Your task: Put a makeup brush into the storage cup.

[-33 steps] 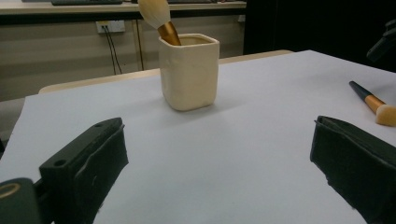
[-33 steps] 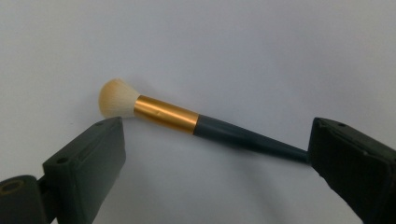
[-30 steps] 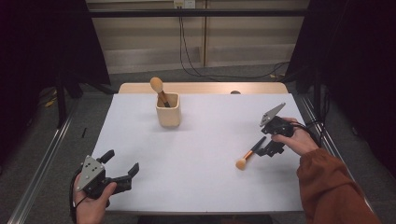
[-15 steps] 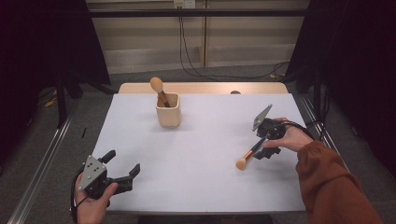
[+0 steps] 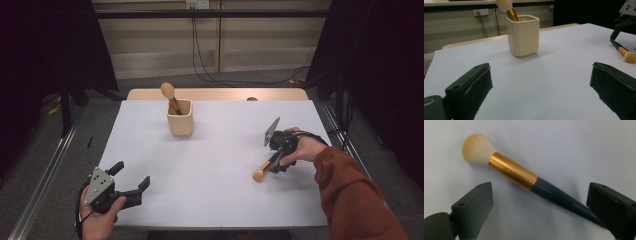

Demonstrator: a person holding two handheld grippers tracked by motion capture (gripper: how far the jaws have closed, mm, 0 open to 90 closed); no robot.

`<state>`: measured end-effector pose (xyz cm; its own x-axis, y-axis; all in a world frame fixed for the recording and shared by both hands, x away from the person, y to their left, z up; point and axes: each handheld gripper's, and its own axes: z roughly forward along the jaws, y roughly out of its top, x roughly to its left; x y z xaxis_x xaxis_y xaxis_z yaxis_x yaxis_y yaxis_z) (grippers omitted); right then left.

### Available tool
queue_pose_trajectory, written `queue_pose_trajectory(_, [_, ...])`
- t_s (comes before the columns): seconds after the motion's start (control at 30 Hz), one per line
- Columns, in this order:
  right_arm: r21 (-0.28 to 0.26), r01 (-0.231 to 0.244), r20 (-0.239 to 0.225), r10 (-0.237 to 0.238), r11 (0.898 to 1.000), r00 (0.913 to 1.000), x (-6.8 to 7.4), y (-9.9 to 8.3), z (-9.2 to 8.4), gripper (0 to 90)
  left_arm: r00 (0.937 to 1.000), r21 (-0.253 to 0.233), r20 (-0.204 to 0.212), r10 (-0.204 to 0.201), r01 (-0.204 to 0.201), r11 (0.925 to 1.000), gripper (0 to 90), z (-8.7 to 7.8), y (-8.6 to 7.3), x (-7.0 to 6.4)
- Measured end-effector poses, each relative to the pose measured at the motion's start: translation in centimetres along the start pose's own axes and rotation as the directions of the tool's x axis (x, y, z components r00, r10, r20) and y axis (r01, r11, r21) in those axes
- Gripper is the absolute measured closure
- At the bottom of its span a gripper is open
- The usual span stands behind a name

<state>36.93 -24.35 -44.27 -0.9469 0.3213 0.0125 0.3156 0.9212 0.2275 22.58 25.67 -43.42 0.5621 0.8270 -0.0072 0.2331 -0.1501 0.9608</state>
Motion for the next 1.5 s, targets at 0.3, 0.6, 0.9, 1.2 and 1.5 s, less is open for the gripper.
queue_pose_trajectory(0.3, [0.032,0.028,0.007,-0.029,0.999,0.9996,-0.2,0.0,0.9,16.4,1.0000,-0.002,0.001,0.001,-0.001,1.0000,3.7,-0.1,0.0,0.0])
queue_pose_trajectory(0.6, [0.035,0.037,-0.016,-0.036,0.999,0.9992,-0.2,-0.1,1.2,30.0,1.0000,-0.003,0.002,0.002,-0.002,1.0000,3.7,-0.1,0.0,0.0])
queue_pose_trajectory(0.9, [0.046,0.047,-0.032,-0.045,0.998,0.9985,0.4,0.1,0.9,51.5,1.0000,-0.003,0.005,0.002,-0.002,1.0000,3.7,-0.1,0.0,-0.1])
queue_pose_trajectory(1.2, [0.056,0.044,-0.036,-0.043,0.997,0.9985,0.7,0.3,0.8,65.7,1.0000,0.004,0.007,0.006,-0.006,1.0000,3.7,-0.1,0.0,-0.1])
queue_pose_trajectory(1.5, [0.055,0.017,-0.038,-0.015,0.998,0.9992,0.7,0.4,0.8,75.3,1.0000,0.005,0.002,0.003,-0.003,1.0000,3.7,-0.1,-0.1,-0.1])
